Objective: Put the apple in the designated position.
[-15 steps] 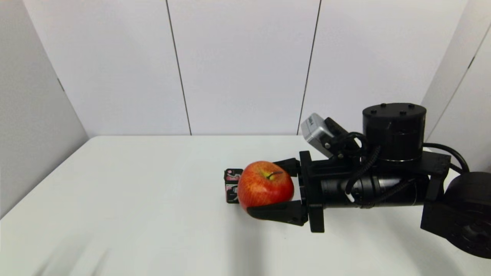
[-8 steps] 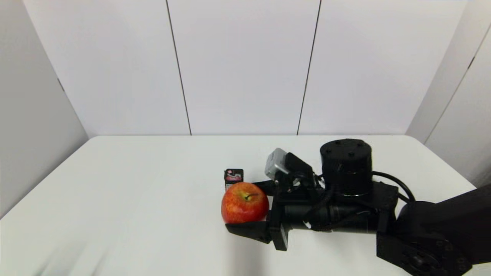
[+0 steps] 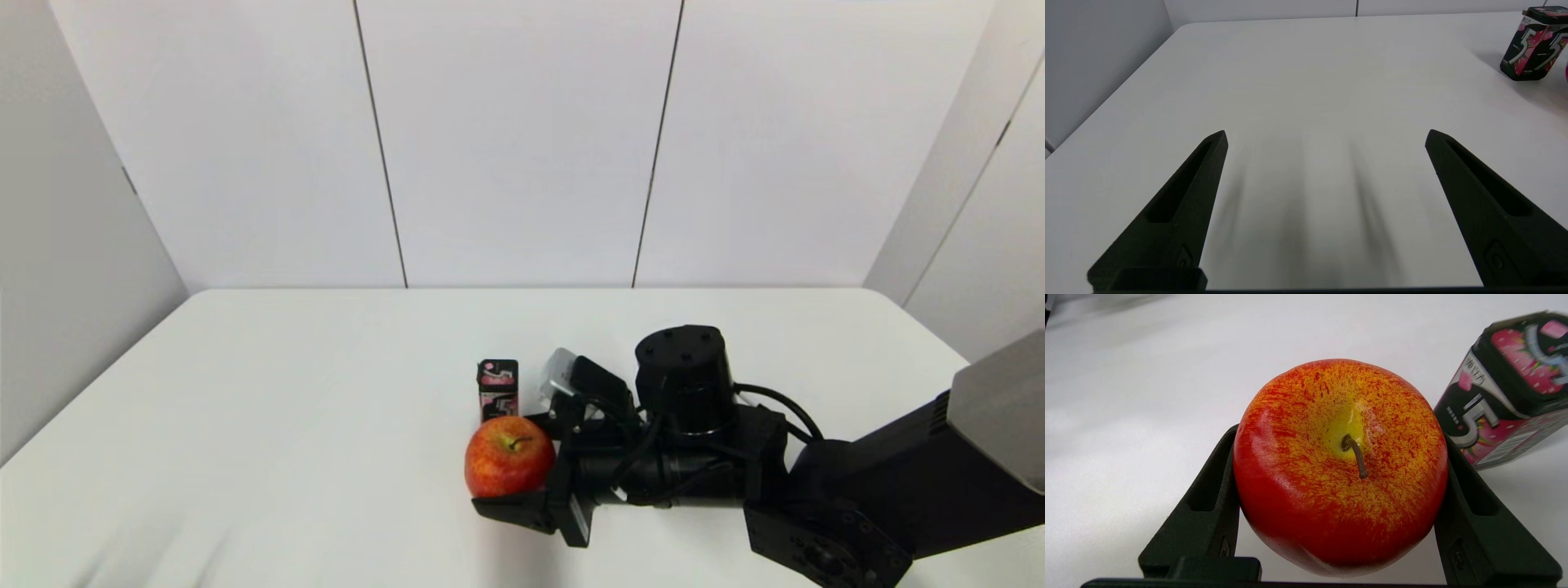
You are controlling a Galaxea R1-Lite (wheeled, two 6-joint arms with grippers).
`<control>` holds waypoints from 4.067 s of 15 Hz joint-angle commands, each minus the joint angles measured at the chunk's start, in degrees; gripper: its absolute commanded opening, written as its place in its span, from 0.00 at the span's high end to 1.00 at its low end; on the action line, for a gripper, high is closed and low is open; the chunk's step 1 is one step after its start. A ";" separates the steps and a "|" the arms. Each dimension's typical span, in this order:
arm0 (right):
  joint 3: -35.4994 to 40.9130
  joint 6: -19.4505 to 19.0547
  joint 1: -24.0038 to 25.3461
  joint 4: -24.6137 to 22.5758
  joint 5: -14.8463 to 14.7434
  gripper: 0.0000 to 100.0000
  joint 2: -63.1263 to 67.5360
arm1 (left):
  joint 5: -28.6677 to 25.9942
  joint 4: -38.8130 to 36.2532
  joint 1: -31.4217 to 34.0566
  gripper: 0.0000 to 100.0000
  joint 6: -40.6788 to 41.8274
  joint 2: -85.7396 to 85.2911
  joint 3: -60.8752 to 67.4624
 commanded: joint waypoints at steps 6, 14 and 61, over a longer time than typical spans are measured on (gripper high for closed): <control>-0.34 0.10 0.27 0.11 0.45 0.00 -1.19 | -0.03 -0.02 0.00 0.00 0.01 0.07 0.01; 1.77 0.01 -3.60 9.07 0.27 0.00 -9.80 | 0.06 -0.02 0.00 0.00 0.01 0.07 0.01; 44.75 12.23 -43.23 44.67 -28.99 0.00 -112.46 | -0.03 -0.02 0.00 0.00 0.01 0.07 0.01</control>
